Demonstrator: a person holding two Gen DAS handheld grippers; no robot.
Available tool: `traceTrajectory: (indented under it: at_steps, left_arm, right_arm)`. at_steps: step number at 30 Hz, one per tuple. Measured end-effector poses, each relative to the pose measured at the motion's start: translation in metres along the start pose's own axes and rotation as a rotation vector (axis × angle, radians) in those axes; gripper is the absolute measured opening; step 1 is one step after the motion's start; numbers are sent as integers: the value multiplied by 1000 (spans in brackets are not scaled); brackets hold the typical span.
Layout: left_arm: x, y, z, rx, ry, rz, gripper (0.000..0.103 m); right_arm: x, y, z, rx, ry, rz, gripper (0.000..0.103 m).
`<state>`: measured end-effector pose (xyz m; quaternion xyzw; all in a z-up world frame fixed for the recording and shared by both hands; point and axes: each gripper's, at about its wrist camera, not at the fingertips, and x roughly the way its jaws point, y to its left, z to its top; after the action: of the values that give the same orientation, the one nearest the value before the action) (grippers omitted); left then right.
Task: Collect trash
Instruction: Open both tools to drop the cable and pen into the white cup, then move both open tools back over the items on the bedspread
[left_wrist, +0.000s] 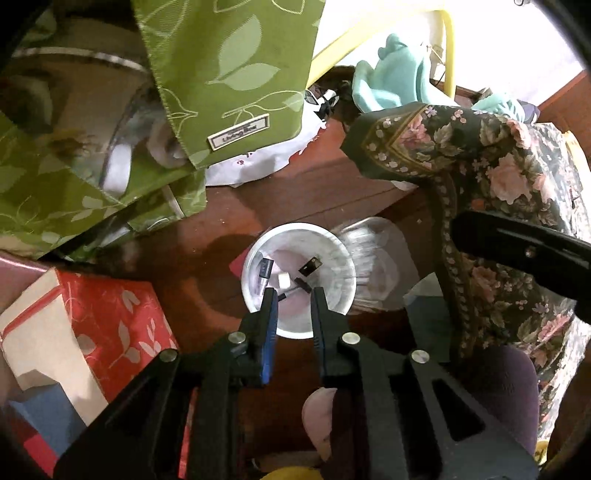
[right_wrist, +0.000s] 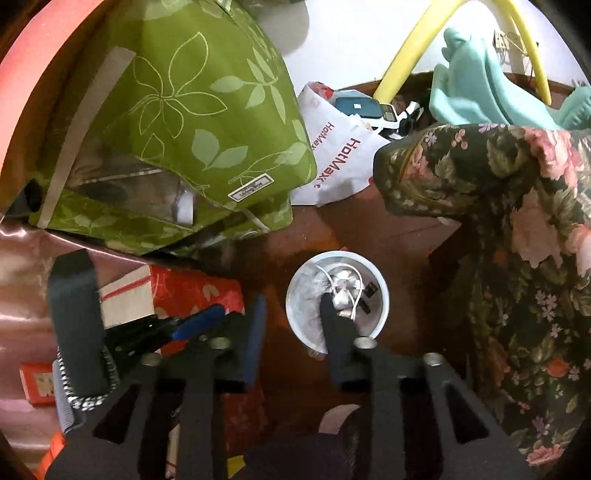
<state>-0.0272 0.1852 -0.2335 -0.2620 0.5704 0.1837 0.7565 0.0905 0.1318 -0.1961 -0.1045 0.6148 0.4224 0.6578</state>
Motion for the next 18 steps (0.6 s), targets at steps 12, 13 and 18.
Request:
traceTrajectory:
  at_steps: [12,13,18]
  left_arm:
    - [-29,-30,3,51,-64,-4,16]
    - [-35,-34,4,59,-75,-5,16]
    - [-55,-63,9,109,-120,-5,16]
  right_arm:
    - [-49,-3,-18,-69,-97,-117,36]
    - [-55,-4,-19,-73,-111,-125,36]
    - [-88,-11,-25,-73,-172,-131,36]
